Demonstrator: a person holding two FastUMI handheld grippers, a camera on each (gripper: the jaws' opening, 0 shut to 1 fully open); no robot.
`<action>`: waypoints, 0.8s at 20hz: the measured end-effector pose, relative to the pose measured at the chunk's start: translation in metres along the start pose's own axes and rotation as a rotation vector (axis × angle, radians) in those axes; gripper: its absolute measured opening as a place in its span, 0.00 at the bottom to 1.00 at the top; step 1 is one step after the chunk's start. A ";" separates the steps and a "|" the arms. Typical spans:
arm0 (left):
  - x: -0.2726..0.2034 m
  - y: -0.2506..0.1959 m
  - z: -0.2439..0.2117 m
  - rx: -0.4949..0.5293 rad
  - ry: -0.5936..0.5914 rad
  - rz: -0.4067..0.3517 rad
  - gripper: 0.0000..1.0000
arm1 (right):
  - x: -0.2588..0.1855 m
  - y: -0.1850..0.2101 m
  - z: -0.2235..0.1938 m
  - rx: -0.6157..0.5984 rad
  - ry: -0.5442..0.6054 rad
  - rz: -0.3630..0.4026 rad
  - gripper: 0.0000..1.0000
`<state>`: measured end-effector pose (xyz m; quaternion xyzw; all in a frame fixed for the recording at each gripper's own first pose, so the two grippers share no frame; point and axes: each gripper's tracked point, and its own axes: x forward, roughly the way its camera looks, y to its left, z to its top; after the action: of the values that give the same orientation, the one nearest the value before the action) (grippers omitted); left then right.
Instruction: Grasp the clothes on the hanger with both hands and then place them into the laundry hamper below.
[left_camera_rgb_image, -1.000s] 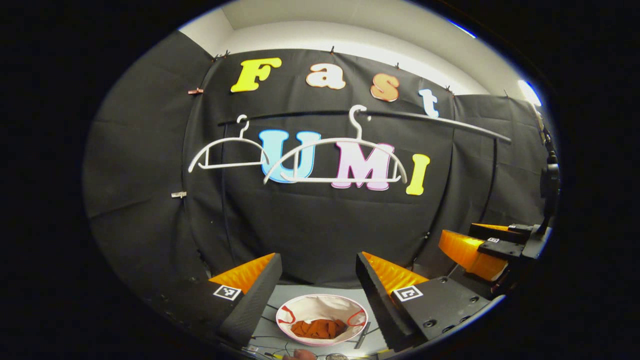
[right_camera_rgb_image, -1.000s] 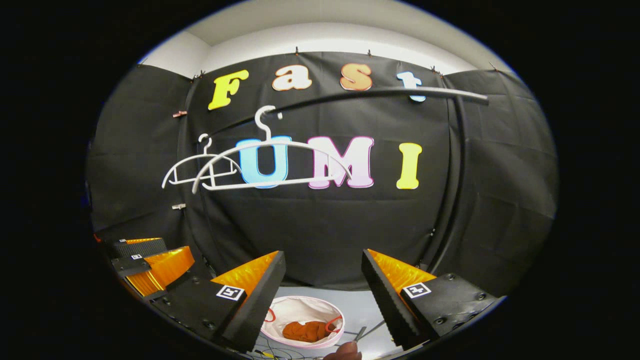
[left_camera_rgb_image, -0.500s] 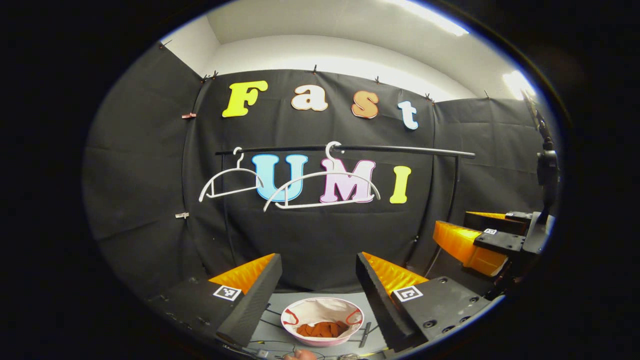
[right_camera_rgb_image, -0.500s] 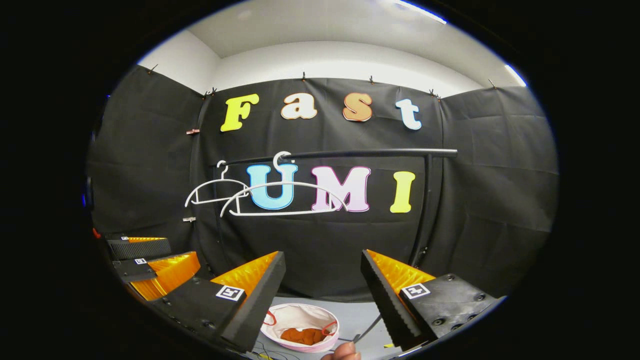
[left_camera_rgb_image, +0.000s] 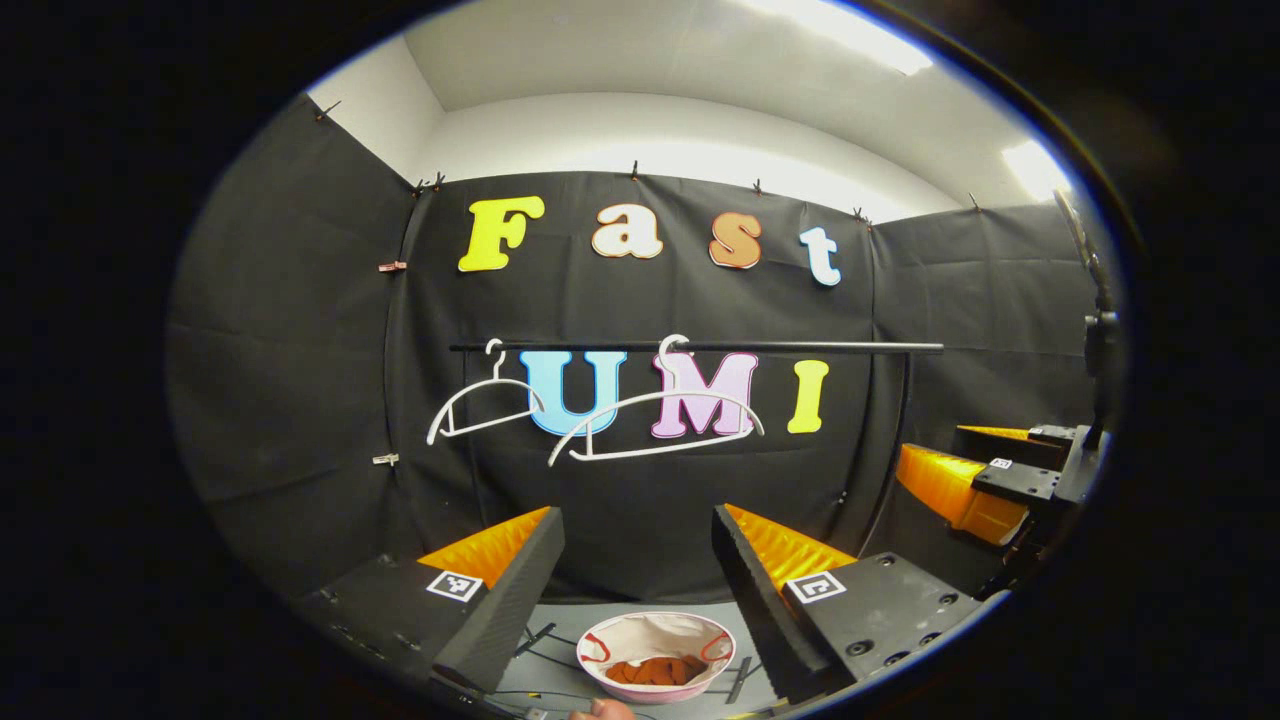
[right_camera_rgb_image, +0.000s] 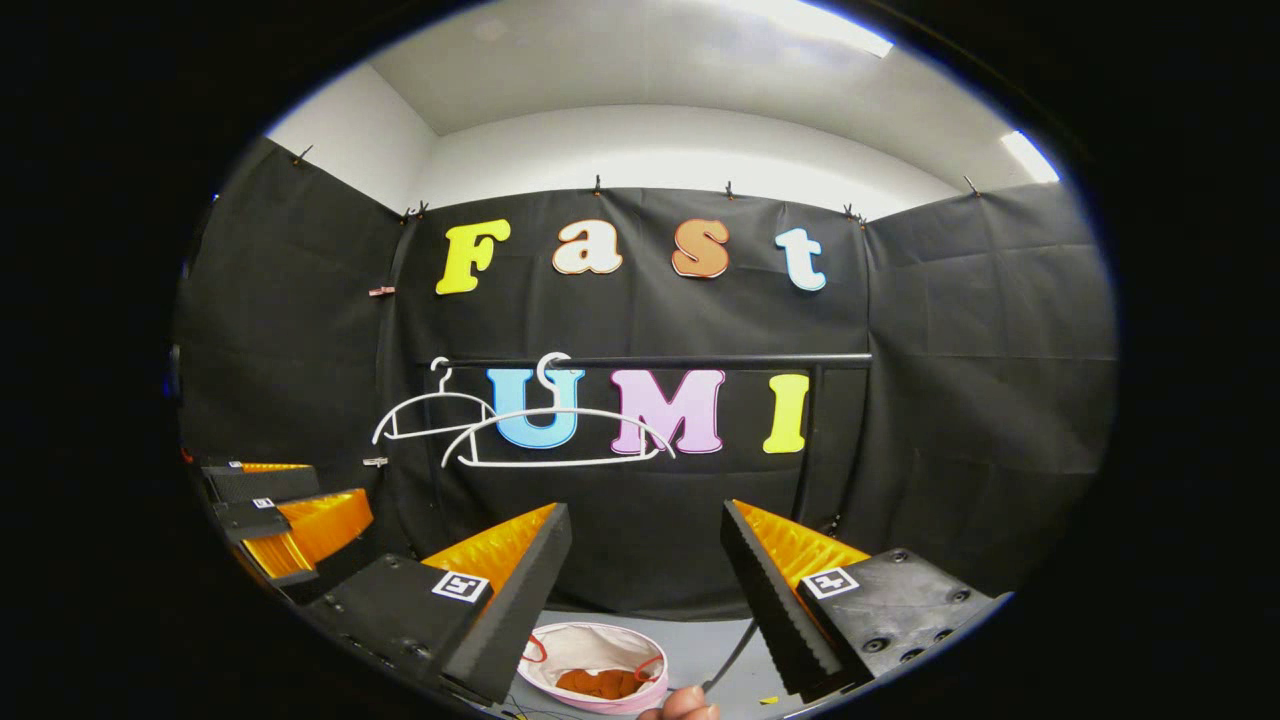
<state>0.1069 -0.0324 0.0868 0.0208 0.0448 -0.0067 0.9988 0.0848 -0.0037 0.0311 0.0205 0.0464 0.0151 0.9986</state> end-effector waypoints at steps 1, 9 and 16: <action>-0.003 0.001 0.003 -0.002 -0.003 0.007 0.91 | -0.001 -0.005 0.005 0.005 -0.009 -0.007 1.00; -0.011 -0.001 0.017 0.005 -0.017 0.018 0.94 | -0.011 -0.016 0.028 -0.024 -0.050 -0.030 0.94; -0.016 0.002 0.018 0.000 -0.018 0.025 0.95 | -0.018 -0.009 0.023 -0.024 -0.035 -0.027 0.98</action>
<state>0.0923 -0.0307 0.1060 0.0215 0.0354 0.0057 0.9991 0.0697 -0.0138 0.0550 0.0081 0.0291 0.0020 0.9995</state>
